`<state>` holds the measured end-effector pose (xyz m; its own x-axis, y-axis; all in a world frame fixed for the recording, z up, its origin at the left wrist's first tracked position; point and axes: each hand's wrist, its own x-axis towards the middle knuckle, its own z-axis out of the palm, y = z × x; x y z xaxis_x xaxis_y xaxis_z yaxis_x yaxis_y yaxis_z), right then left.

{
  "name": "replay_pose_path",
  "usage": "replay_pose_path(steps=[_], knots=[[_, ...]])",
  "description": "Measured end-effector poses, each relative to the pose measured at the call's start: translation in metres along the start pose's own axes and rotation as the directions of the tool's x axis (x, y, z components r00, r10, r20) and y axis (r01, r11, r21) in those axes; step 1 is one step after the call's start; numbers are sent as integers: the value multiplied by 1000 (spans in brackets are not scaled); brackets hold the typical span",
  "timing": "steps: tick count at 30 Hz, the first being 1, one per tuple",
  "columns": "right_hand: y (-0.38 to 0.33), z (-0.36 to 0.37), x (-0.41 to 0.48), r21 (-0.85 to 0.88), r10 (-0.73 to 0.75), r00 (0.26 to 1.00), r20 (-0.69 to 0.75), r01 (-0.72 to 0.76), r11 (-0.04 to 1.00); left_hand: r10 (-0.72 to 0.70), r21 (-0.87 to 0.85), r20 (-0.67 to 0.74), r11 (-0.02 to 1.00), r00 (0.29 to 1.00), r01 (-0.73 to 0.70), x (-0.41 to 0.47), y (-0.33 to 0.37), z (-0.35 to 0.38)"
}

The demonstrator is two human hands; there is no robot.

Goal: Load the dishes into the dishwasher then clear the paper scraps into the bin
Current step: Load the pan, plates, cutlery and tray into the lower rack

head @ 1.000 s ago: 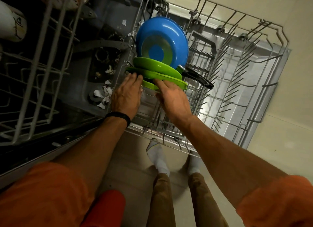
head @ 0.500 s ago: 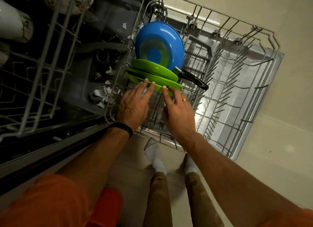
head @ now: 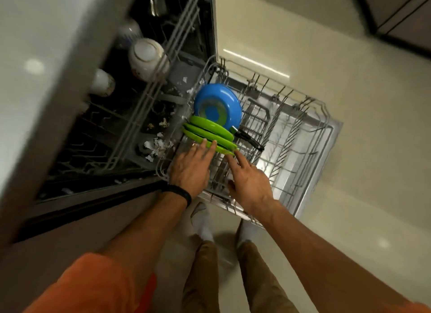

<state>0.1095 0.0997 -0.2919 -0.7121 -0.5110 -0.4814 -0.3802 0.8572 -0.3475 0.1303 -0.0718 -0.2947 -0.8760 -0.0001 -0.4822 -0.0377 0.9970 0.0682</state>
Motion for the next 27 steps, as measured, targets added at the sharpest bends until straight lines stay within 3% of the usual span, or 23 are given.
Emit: replay_pose_path(steps=[6,15,21,27], knots=[[-39,-107,-80,-42,-30,999,-29,29,999,-49,-45,-42,998,998,47,-83,30,-101],[-94,-220,-174,-37,-179,954,-242,175,984,-150,-97,-262,987,953,129,-205,52,-213],[-153,-251,-203,-60,-361,870,-337,363,930,-329,-211,-404,941,853,263,-282,34,-235],[-245,-244,-219,-127,-572,758,-313,564,816,-527,-316,-506,850,683,421,-372,-16,-222]])
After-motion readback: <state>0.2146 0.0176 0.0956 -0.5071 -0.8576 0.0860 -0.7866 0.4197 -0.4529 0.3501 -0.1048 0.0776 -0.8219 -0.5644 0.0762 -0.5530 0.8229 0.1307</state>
